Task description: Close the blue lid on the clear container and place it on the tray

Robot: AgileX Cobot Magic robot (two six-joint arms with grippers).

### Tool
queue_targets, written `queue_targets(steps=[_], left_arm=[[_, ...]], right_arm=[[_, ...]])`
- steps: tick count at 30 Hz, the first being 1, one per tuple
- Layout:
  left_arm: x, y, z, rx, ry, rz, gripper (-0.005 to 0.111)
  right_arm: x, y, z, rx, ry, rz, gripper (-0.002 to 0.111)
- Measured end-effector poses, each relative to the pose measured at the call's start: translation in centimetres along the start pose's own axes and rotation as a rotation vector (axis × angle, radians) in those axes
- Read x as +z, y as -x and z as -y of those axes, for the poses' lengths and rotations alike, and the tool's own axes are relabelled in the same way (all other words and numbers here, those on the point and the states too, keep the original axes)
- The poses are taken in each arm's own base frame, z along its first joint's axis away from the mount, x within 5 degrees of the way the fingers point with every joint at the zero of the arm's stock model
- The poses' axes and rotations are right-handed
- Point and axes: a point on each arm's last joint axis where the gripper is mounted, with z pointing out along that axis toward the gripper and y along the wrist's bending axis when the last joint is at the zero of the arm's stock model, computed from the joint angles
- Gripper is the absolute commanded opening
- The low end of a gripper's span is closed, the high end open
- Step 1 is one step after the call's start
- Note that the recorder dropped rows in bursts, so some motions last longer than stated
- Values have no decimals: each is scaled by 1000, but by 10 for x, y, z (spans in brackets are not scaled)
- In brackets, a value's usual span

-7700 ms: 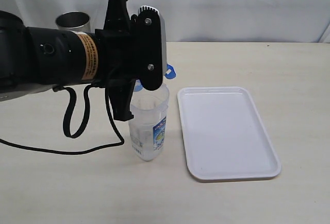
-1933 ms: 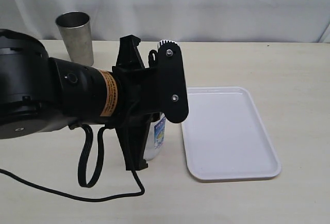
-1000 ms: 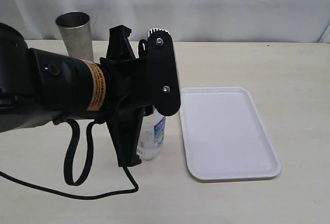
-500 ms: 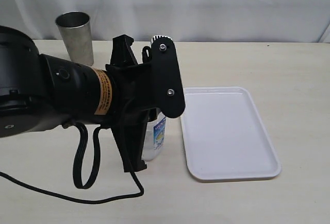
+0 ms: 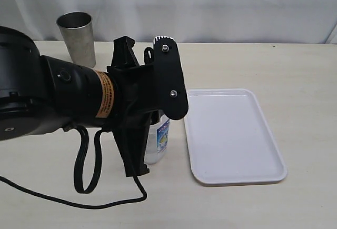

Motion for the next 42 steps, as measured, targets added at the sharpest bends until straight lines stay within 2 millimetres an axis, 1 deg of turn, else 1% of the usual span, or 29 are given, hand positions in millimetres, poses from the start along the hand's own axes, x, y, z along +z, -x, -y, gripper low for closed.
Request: queue_targets(steps=[11,19,32,42], left_arm=[[0,-1,0,-21,-4,-16,0],[0,6,-2,-70,16,68,0],[0,4,-1,-74,11,47,0],[0,6,-3,-79,30,62,0]], right_arm=[[0,0,0,0,0,0,5],[0,0,0,0,0,0,5],[0,0,0,0,0,0,5],[0,0,0,0,0,0,5]])
